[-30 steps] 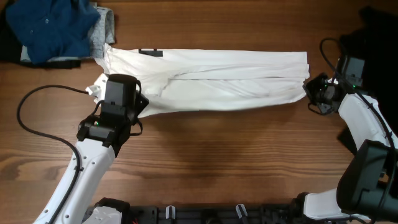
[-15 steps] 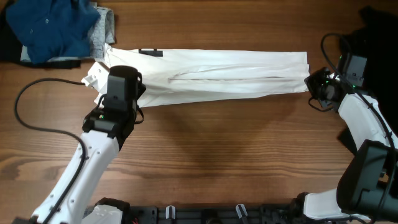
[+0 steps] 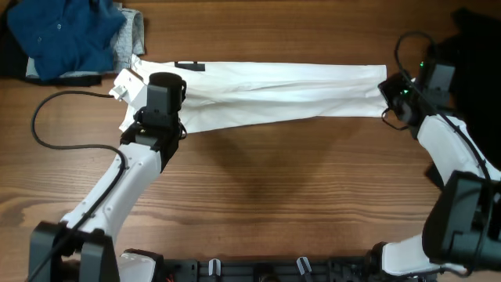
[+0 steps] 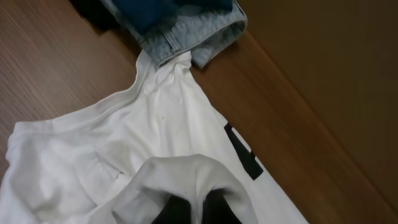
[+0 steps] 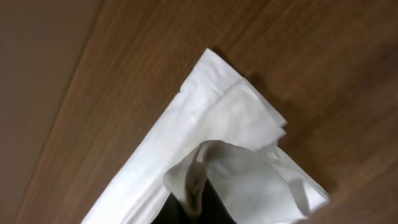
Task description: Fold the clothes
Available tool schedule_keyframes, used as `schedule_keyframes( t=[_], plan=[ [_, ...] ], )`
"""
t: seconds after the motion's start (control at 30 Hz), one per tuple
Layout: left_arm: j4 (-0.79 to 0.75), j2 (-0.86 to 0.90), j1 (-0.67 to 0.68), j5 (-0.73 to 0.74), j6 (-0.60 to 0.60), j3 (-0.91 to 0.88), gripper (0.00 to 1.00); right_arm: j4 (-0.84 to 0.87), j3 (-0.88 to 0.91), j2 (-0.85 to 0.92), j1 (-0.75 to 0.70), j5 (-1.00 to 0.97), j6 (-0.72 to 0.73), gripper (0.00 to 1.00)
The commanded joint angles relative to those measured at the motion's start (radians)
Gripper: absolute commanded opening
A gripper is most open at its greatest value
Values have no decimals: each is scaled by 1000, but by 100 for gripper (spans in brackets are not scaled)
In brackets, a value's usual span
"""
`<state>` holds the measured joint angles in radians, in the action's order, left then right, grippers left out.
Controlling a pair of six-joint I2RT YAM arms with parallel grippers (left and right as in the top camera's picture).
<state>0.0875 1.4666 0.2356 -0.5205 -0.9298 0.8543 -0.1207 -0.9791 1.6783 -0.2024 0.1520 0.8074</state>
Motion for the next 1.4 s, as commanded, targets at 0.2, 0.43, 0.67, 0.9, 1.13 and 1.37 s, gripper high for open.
schedule_keyframes(
  t=[0.2,0.43,0.67,0.9,1.13,1.37],
  plan=[
    [-168,136,-39,-68,9,18,5,86,-14,99,3,-24,2,9],
    [-247,180,-109,-67,9,18,6,87,-14,132,3,-24,-22,10],
    [-324,209,-144,-15,9,18,62,107,-14,149,3,-20,-47,63],
    [-315,201,-144,19,91,18,99,119,-64,147,3,79,-178,79],
    [-258,134,-118,251,171,18,90,-82,-204,142,3,85,-263,79],
    [-114,132,-66,407,164,18,75,-276,-261,145,3,11,-344,64]
  ],
)
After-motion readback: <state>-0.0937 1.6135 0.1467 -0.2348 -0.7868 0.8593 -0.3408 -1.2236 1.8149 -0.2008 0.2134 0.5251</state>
